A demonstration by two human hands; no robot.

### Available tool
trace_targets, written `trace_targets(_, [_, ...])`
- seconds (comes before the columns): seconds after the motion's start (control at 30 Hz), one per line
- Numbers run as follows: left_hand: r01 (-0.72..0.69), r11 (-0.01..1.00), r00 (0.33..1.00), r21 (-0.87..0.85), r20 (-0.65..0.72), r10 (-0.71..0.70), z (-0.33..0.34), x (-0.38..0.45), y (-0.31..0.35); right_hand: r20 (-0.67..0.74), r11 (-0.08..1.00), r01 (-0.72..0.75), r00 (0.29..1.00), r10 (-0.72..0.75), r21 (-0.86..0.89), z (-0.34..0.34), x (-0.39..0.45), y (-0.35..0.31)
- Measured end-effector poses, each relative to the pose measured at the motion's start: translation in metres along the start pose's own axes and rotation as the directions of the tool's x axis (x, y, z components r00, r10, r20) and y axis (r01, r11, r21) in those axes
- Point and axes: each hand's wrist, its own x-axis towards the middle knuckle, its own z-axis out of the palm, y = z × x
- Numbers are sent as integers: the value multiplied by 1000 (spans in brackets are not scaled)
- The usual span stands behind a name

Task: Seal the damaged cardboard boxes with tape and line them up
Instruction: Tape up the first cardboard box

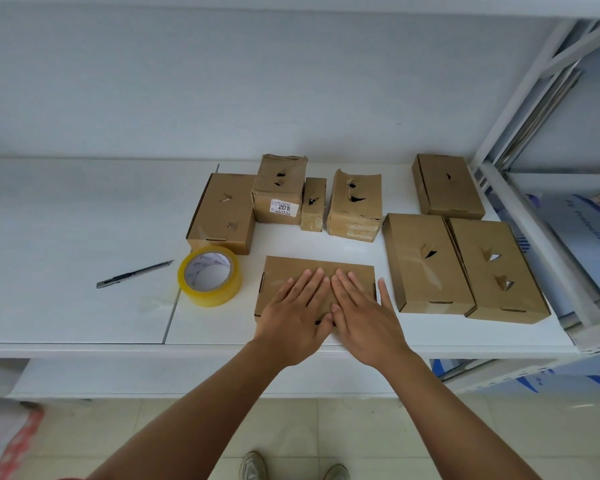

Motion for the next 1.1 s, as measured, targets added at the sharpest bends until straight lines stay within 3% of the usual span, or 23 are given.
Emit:
trace_targets(0.1, [13,999,1000,31,13,-14,2,2,-1,0,1000,13,1000,-13,19,1,0,3])
trace_targets(0.37, [77,997,996,8,43,-77,4,3,3,-27,988,-148,989,147,-47,4,-6,-8])
trace_targets(0.63, [219,972,974,84,45,-223,7,2,9,-50,967,-246,969,243,-60,7,-10,-17])
trace_targets(0.8, [258,964,965,68,23,-260,10,3,11,-47,981,-192,981,190,-39,5,-9,-13])
trace_targets(0.97, [165,985,986,55,2,-165,9,0,8,-48,999,-47,998,46,-8,5,-7,0])
trace_targets(1.1, [187,980,982,66,21,-189,7,2,11,-50,999,-33,998,32,-24,4,-5,1])
